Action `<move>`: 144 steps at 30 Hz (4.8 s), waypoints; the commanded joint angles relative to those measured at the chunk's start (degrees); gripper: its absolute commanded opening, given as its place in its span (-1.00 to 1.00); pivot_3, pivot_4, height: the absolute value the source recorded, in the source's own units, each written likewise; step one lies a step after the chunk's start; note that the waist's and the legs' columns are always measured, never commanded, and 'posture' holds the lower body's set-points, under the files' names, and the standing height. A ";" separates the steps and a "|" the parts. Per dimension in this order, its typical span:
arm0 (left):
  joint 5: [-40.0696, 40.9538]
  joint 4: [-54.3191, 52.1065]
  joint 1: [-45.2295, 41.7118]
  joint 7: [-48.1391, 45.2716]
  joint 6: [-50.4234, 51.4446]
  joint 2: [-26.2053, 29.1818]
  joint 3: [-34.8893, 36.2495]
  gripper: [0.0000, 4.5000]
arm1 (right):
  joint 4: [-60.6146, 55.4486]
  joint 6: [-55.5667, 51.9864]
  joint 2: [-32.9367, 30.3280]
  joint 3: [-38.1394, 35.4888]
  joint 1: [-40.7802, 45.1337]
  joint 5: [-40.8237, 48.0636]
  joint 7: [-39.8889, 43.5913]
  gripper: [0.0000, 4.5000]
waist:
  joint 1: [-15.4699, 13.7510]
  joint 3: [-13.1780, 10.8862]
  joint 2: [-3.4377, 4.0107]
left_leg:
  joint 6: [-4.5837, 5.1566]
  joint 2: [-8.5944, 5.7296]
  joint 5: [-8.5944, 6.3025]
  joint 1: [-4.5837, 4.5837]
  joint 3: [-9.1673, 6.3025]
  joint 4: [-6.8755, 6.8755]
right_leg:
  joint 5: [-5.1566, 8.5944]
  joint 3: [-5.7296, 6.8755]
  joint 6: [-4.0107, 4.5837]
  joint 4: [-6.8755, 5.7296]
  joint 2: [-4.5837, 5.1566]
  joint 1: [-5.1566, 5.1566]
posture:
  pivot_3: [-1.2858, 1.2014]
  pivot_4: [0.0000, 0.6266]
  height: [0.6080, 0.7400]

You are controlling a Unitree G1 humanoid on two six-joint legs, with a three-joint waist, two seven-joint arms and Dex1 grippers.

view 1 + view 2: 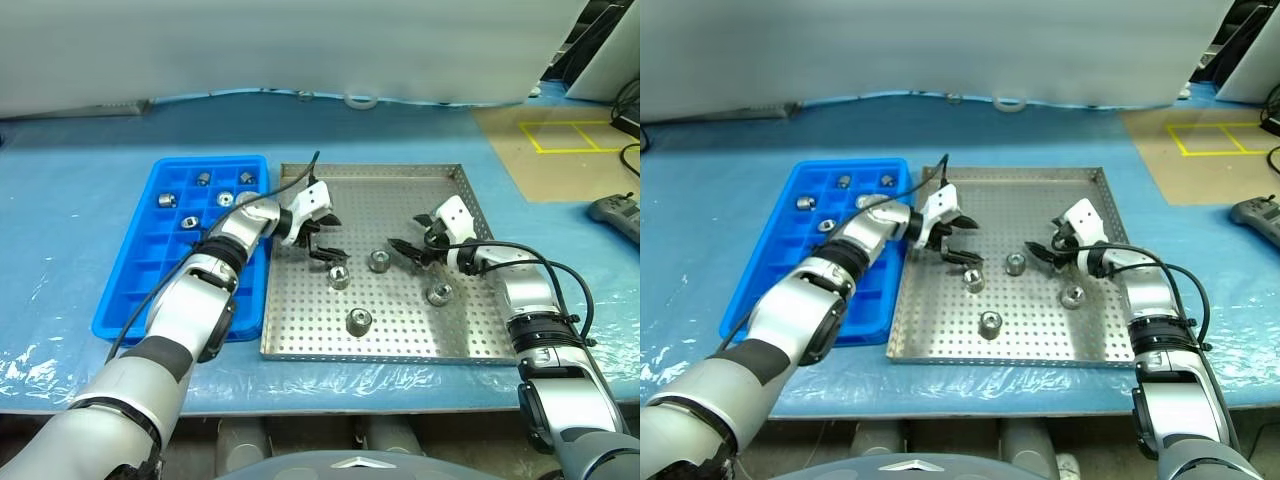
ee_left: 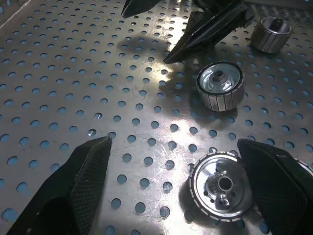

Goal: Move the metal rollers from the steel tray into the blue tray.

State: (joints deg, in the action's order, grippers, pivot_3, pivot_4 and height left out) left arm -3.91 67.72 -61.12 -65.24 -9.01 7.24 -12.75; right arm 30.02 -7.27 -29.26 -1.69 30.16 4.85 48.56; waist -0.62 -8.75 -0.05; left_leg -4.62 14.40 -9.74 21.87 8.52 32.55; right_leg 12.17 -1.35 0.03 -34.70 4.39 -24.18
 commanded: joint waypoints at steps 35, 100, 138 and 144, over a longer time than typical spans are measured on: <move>6.40 -11.43 0.02 -9.67 15.64 3.70 5.61 -0.28 | 2.00 3.08 1.14 2.56 2.71 -0.80 -0.84 1.00 | 1.46 -0.20 -0.32 | 0.13 -0.09 -0.11 -0.22 0.26 -0.42 | 0.00 -0.22 0.00 0.19 0.02 -0.11 | -0.22 -0.52 1.00; 34.12 -55.33 23.47 40.82 21.84 -2.20 27.99 -0.28 | -7.02 -34.89 23.92 -10.11 18.46 34.35 -4.12 -0.49 | -1.87 -0.96 -0.26 | -0.44 0.20 0.15 0.24 0.28 -0.43 | -0.10 -0.01 -0.13 -0.21 -0.09 -0.74 | -0.06 -0.52 1.00; 68.99 -80.09 34.76 50.81 37.55 -4.93 32.55 0.86 | -7.08 -42.63 27.93 -9.06 22.04 40.54 3.35 -0.49 | -4.82 -0.95 -0.33 | -0.72 0.37 0.46 0.43 0.07 -0.30 | -0.13 0.38 -0.12 -0.65 -0.07 -0.89 | 0.03 -0.52 1.00; 70.68 -79.71 35.73 49.80 41.04 -3.80 30.03 0.86 | -6.56 -41.40 28.23 -7.98 21.58 39.32 2.78 -0.49 | -4.79 -0.95 -0.33 | -0.77 0.37 0.50 0.38 0.07 -0.25 | -0.09 0.35 -0.06 -0.73 -0.08 -0.88 | 0.03 -0.52 1.00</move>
State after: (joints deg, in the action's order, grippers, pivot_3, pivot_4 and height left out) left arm 66.19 -10.31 -25.36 -14.59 31.60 2.87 18.03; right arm 26.22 -49.42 -1.43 -9.79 51.08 43.15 50.94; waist -5.42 -9.70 -0.38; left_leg -5.39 14.77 -9.23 22.24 8.59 32.30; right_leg 12.08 -1.01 -0.03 -35.44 4.32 -25.06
